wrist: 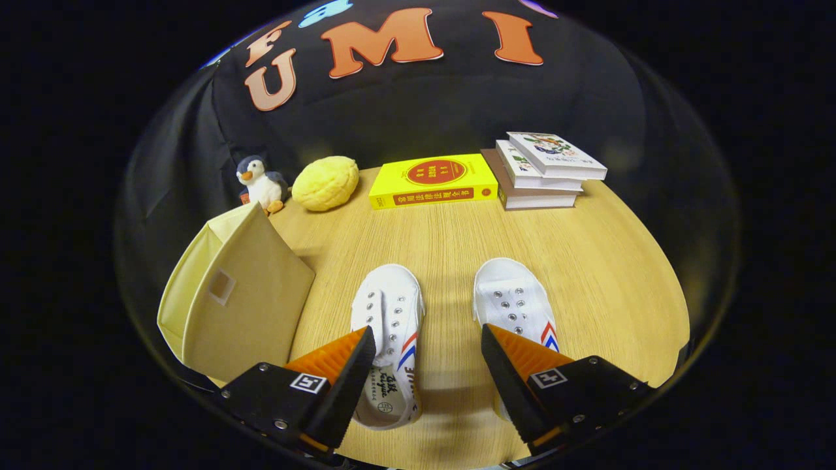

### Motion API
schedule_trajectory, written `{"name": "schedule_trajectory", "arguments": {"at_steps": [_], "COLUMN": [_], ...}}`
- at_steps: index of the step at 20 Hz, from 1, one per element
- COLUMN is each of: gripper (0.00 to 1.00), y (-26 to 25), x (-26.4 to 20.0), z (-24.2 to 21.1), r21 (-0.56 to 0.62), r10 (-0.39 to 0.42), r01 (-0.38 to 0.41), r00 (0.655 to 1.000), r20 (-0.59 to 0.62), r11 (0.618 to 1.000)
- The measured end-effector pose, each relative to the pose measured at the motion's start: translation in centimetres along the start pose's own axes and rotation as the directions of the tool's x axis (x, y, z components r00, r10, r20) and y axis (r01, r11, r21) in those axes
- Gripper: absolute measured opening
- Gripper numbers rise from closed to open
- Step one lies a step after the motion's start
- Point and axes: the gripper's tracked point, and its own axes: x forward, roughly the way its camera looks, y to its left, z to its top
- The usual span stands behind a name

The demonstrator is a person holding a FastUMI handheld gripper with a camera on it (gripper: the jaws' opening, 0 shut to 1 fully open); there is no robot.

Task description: Open the storage box then place both shoes into the box .Put the left shoe in first, then the right shoe, with the right side of both shoes facing outward in a uniform manner.

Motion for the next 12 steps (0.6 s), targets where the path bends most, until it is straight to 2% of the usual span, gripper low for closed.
{"name": "schedule_trajectory", "arguments": {"at_steps": [7,11,12], "gripper": [0.96,0.86,0.79], "y": [0.1,1.2,1.4], "x": [3.1,3.9,4.1], "z": [-3.4,-4.2,-4.4], "r21": [-0.085,-0.073,-0.08], "r10": [0.005,0.043,0.051], "r01": [-0.02,-0.063,-0.074], "r00": [0.985,0.968,0.963], "r20": [-0.172,-0.246,-0.263], "r11": [0.996,0.995,0.994]}}
